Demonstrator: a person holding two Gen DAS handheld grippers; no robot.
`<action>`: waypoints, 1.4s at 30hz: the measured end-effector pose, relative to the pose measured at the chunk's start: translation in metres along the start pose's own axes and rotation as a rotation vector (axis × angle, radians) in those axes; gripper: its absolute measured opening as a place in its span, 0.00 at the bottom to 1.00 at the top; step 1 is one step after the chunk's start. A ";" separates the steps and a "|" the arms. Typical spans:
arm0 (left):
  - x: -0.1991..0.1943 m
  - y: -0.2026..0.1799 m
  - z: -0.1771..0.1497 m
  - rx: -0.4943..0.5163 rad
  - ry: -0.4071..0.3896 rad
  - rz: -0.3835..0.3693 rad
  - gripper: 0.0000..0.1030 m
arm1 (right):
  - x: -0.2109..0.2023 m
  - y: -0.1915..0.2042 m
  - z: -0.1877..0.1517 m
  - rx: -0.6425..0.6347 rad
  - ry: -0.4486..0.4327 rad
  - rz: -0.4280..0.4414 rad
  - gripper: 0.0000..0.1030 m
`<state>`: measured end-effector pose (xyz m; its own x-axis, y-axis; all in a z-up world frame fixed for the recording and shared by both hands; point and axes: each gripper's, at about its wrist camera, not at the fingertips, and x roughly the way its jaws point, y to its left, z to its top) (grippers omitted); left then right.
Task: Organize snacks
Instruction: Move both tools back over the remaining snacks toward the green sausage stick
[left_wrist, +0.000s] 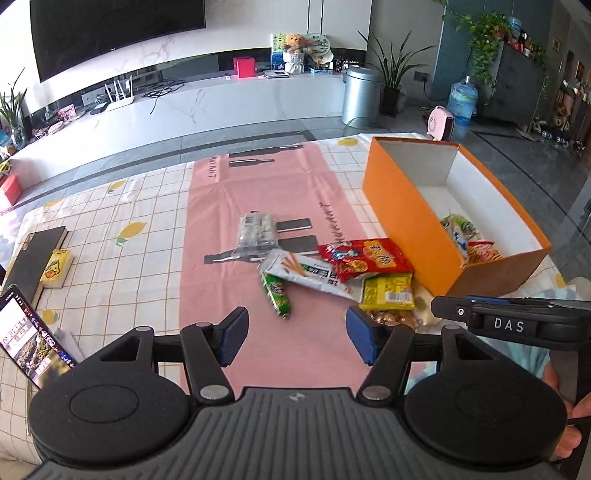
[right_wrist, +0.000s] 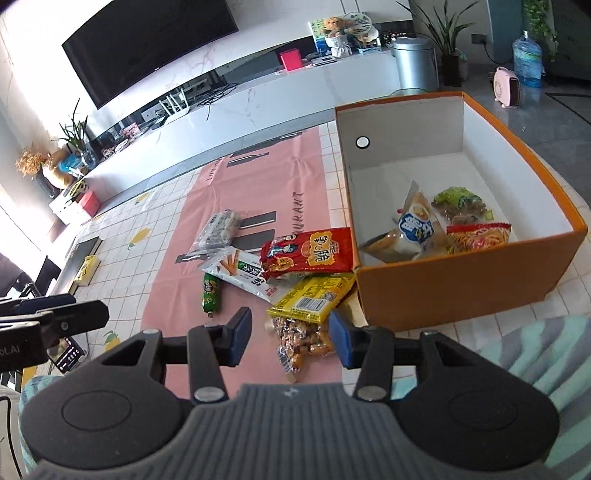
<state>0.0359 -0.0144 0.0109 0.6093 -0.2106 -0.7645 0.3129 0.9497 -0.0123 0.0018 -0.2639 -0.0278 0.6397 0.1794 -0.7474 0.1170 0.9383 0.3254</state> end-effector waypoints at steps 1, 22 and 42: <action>0.002 0.002 -0.002 0.001 0.003 0.002 0.70 | 0.004 -0.001 -0.003 0.019 0.002 -0.001 0.44; 0.107 0.030 0.013 -0.032 0.137 -0.052 0.61 | 0.100 -0.011 -0.001 0.170 0.068 -0.108 0.53; 0.179 0.043 0.008 -0.134 0.220 -0.087 0.32 | 0.117 -0.010 0.007 0.213 0.039 -0.075 0.22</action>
<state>0.1643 -0.0127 -0.1217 0.4066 -0.2508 -0.8785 0.2490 0.9556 -0.1576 0.0813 -0.2547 -0.1147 0.5937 0.1266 -0.7946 0.3233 0.8668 0.3797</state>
